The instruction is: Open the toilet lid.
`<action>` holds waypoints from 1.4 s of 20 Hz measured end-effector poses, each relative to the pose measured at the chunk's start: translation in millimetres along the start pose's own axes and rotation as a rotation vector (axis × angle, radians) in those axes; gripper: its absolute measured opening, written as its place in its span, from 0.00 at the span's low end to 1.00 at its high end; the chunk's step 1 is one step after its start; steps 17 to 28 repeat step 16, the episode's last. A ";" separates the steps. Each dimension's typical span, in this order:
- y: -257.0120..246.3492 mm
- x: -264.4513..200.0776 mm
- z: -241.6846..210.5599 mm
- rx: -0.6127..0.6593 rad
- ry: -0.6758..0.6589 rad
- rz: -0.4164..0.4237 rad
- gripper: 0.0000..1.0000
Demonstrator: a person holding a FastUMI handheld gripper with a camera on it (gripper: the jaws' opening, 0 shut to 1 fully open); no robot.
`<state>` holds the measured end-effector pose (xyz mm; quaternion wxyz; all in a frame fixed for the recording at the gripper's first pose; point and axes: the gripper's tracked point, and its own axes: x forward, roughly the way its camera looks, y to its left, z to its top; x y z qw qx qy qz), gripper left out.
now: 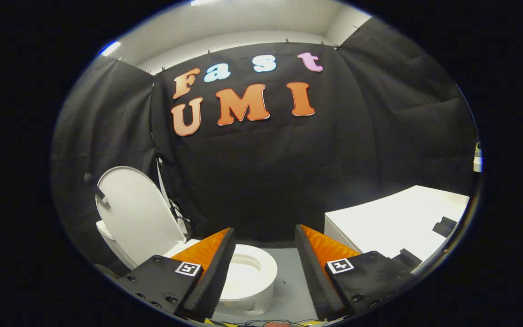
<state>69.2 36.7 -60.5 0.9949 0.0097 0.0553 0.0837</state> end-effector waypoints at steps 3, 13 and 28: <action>5.9 -1.7 0.2 -0.025 0.003 0.005 0.84; -2.5 -1.0 0.3 -0.044 0.004 -0.032 0.84; -2.6 -2.4 3.9 -0.047 0.000 -0.036 0.84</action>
